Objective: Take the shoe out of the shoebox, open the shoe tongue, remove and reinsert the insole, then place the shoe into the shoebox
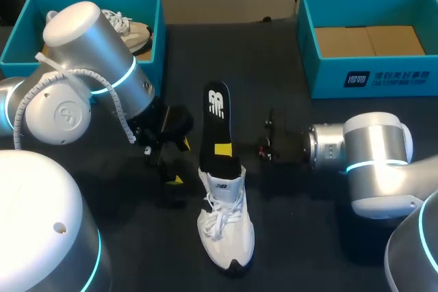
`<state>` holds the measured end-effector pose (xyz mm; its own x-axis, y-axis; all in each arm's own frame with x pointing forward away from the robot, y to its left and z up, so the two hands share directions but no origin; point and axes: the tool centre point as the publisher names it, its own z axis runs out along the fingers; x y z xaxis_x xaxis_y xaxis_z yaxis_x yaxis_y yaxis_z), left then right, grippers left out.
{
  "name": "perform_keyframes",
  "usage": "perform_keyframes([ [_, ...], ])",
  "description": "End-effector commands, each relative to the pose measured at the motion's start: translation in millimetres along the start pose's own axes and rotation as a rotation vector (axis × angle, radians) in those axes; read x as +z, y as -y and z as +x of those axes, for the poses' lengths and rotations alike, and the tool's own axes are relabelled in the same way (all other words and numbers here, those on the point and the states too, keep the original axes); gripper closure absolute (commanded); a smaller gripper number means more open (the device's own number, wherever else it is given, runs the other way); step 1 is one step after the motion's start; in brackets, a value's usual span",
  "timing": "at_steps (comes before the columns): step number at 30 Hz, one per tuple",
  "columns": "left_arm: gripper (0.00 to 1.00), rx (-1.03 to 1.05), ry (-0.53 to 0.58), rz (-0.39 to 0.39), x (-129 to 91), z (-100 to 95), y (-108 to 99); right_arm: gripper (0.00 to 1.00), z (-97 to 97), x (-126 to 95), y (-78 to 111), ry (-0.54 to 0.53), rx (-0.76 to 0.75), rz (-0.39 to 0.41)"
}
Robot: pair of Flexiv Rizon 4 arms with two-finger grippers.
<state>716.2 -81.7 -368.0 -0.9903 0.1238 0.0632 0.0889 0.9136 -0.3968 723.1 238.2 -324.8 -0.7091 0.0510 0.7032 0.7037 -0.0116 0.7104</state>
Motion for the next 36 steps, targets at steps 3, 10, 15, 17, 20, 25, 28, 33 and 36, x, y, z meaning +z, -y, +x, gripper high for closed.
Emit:
perform_keyframes([
  [3,0.00,0.000,0.003,-0.001,-0.4,1.2,-0.2,1.00,5.6,-3.0,9.1,0.016,0.017,0.011],
  [10,0.00,0.000,0.003,-0.001,-0.4,1.2,-0.2,1.00,7.7,-6.7,17.5,0.035,0.041,0.025],
  [15,0.00,0.000,0.003,-0.001,-0.4,1.2,-0.2,1.00,5.1,-7.8,24.6,0.050,0.072,0.040],
  [17,0.00,0.000,0.003,-0.001,-0.4,1.2,-0.2,1.00,3.3,-9.1,27.5,0.055,0.090,0.045],
  [20,0.00,0.000,0.003,-0.001,-0.4,1.2,-0.2,1.00,2.0,-10.5,30.5,0.053,0.106,0.051],
  [25,0.00,0.000,0.003,-0.001,-0.4,1.2,-0.2,1.00,0.6,-12.5,31.1,0.060,0.113,0.049],
  [28,0.00,0.000,0.003,-0.001,-0.4,1.2,-0.2,1.00,2.8,-14.5,26.5,0.060,0.095,0.027],
  [33,0.00,0.000,0.003,-0.001,-0.4,1.2,-0.2,0.76,8.1,-13.0,18.9,0.061,0.064,0.023],
  [36,0.00,0.000,0.003,-0.001,-0.4,1.2,-0.2,0.75,11.2,-11.4,14.8,0.052,0.046,0.020],
])
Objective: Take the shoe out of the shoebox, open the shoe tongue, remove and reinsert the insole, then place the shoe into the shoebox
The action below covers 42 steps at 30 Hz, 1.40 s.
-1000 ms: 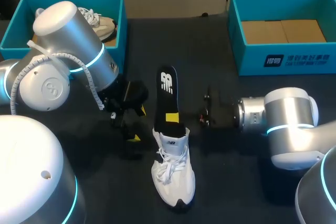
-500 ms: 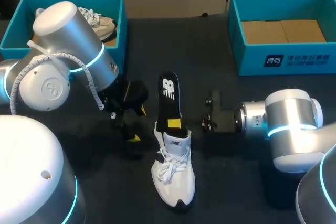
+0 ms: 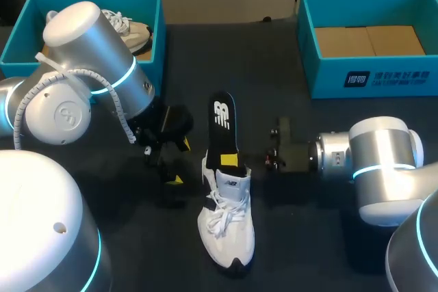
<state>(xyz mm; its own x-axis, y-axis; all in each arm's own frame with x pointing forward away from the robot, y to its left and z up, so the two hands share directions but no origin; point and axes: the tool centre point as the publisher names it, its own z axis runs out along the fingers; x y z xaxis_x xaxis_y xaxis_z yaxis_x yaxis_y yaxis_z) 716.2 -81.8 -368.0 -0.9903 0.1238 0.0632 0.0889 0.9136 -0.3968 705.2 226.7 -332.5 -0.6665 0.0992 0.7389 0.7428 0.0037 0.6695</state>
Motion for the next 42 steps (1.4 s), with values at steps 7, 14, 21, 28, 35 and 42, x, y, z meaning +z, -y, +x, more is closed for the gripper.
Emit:
perform_keyframes([
  [7,0.00,0.000,0.003,-0.001,-0.4,1.2,-0.2,0.75,9.5,3.7,-13.5,-0.011,-0.052,-0.019],
  [14,0.00,0.000,0.003,-0.001,-0.4,1.2,-0.2,0.77,4.2,6.4,-25.5,-0.001,-0.069,-0.046],
  [21,0.00,0.000,0.003,-0.001,-0.4,1.2,-0.2,0.80,-2.7,8.1,-30.8,0.006,-0.065,-0.078],
  [28,0.00,0.000,0.003,-0.001,-0.4,1.2,-0.2,0.94,-7.5,9.7,-30.9,0.011,-0.057,-0.098],
  [35,0.00,0.000,0.003,-0.001,-0.4,1.2,-0.2,0.79,-8.3,12.3,-30.9,-0.014,-0.060,-0.085],
  [42,0.00,0.000,0.003,-0.001,-0.4,1.2,-0.2,0.77,-7.4,13.5,-31.4,-0.017,-0.061,-0.082],
])
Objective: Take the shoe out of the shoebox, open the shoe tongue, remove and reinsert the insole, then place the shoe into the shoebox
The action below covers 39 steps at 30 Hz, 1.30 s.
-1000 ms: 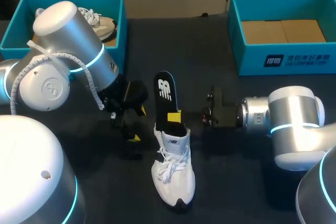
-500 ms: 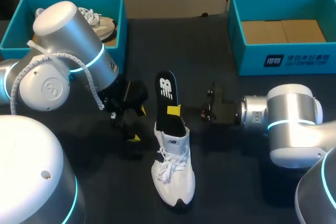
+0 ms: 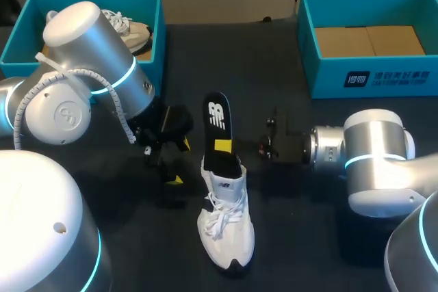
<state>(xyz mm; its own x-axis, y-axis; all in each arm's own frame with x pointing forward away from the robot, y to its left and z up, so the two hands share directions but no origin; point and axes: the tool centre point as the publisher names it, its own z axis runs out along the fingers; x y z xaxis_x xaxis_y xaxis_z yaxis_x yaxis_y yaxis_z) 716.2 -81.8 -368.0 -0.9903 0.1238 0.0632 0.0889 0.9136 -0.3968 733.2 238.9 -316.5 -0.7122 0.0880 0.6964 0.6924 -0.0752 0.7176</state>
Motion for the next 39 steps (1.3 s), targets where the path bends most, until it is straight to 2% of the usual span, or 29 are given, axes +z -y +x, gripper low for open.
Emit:
perform_keyframes([
  [1,0.00,0.000,0.003,-0.001,-0.4,1.2,-0.2,0.77,-1.7,0.8,0.2,-0.004,0.001,0.003],
  [7,0.00,0.000,0.003,-0.001,-0.4,1.2,-0.2,0.77,-1.5,1.2,0.1,-0.005,0.000,0.004],
  [8,0.00,0.000,0.003,-0.001,-0.4,1.2,-0.2,1.00,-3.5,3.6,3.2,-0.010,0.008,0.028],
  [20,0.00,0.000,0.003,-0.001,-0.4,1.2,-0.2,1.00,-4.3,-1.7,17.3,0.008,0.049,0.046],
  [32,0.00,0.000,0.003,-0.001,-0.4,1.2,-0.2,1.00,2.6,-6.6,36.9,0.048,0.100,0.127],
  [39,0.00,0.000,0.003,-0.001,-0.4,1.2,-0.2,1.00,2.0,-7.4,38.4,0.041,0.096,0.099],
])
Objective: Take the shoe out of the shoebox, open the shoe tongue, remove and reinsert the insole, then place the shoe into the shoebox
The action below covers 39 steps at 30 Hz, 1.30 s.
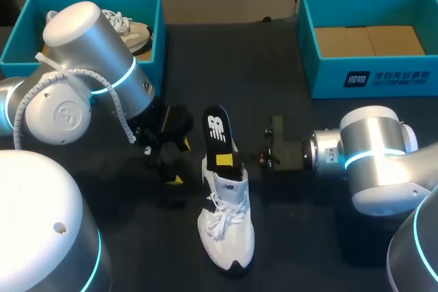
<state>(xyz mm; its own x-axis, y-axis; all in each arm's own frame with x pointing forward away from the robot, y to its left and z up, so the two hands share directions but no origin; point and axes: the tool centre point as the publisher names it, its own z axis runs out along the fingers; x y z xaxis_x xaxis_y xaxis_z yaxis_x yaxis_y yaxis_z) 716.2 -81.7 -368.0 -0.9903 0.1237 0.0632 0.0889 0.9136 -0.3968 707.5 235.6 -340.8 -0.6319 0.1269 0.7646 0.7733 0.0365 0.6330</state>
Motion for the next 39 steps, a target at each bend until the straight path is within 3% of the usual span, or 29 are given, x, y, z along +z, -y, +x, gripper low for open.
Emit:
perform_keyframes([
  [1,0.00,0.000,0.003,-0.001,-0.4,1.2,-0.2,1.00,1.2,-1.7,1.8,-0.005,-0.014,-0.034],
  [4,0.00,0.000,0.003,-0.001,-0.4,1.2,-0.2,0.74,5.1,-2.4,-4.8,-0.018,-0.040,-0.057],
  [7,0.00,0.000,0.003,-0.001,-0.4,1.2,-0.2,0.71,8.5,-1.1,-11.1,-0.022,-0.059,-0.058],
  [19,0.00,0.000,0.003,-0.001,-0.4,1.2,-0.2,0.75,4.4,3.7,-33.0,-0.022,-0.097,-0.061],
  [28,0.00,0.000,0.003,-0.001,-0.4,1.2,-0.2,0.87,-3.7,10.1,-35.3,-0.033,-0.084,-0.068],
  [31,0.00,0.000,0.003,-0.001,-0.4,1.2,-0.2,1.00,-3.2,12.1,-34.6,-0.036,-0.082,-0.064],
  [39,0.00,0.000,0.003,-0.001,-0.4,1.2,-0.2,1.00,-3.2,12.2,-34.6,-0.036,-0.082,-0.063],
])
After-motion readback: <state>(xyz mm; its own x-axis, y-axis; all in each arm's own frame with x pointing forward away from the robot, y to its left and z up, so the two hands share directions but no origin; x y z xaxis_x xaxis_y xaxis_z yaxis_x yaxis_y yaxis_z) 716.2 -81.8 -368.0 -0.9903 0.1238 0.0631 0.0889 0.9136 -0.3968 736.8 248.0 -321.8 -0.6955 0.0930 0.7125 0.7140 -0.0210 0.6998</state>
